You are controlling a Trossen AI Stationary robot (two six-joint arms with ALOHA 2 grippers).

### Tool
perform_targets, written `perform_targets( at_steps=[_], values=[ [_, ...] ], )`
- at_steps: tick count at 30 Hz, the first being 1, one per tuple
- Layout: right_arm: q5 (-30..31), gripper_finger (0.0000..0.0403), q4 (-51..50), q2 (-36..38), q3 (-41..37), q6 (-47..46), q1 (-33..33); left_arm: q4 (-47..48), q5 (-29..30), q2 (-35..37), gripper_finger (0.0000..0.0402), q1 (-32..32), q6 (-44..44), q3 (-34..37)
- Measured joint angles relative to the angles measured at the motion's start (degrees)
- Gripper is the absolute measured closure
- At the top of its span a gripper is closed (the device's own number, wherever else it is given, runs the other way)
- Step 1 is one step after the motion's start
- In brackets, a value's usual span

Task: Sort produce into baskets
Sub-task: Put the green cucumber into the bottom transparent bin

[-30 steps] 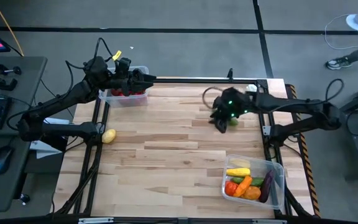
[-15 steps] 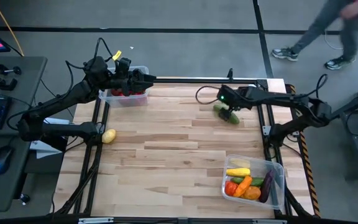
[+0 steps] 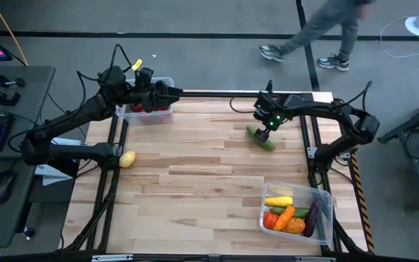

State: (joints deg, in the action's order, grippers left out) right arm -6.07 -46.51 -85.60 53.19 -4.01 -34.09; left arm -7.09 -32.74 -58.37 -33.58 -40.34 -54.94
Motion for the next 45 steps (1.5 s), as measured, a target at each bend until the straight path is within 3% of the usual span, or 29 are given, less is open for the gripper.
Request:
perform_targets(
  at_steps=[10, 17, 20, 24, 28, 33, 36, 41, 45],
  values=[
    [-3.7, 0.007, 0.4, -6.6, 0.0, -1.5, 0.8, 0.0, 0.0, 0.0, 0.0027, 0.0, 0.0, 0.0],
    [0.0, 0.0077, 0.0, -8.6, 0.0, -3.5, 4.4, 0.0, 0.0, 0.0, 0.0027, 0.0, 0.0, 0.0],
    [0.3, 0.0105, -0.7, -8.5, 0.0, -3.5, 6.5, 0.0, 0.0, 0.0, 0.0027, 0.0, 0.0, 0.0],
    [0.5, 0.0191, -4.2, -7.1, 0.0, -3.7, 9.4, 0.0, 0.1, 0.0, 0.0027, 0.0, 1.4, 0.0],
    [-0.2, 0.0288, -7.5, -0.1, 0.0, -4.6, 11.7, 0.0, 0.8, 0.0, 0.0027, 0.0, 2.0, 0.0],
    [-3.4, 0.0289, -9.8, 15.7, 0.0, -12.7, 13.7, 0.0, 2.0, 0.0, 0.0027, -0.1, 5.2, 0.0],
    [-8.5, 0.0289, -9.1, 26.2, 0.0, -20.0, 16.0, 0.0, 2.6, 0.0, 0.0027, -0.2, 6.6, 0.0],
    [-15.5, 0.0268, -6.2, 39.8, 0.0, -40.6, 23.9, 0.0, 5.0, 0.0, 0.0027, -0.2, 7.6, 0.0],
    [-17.1, 0.0257, -4.9, 44.7, 0.0, -57.1, 33.1, 0.0, 5.0, 0.0, 0.0027, -0.2, 7.6, 0.0]
  ],
)
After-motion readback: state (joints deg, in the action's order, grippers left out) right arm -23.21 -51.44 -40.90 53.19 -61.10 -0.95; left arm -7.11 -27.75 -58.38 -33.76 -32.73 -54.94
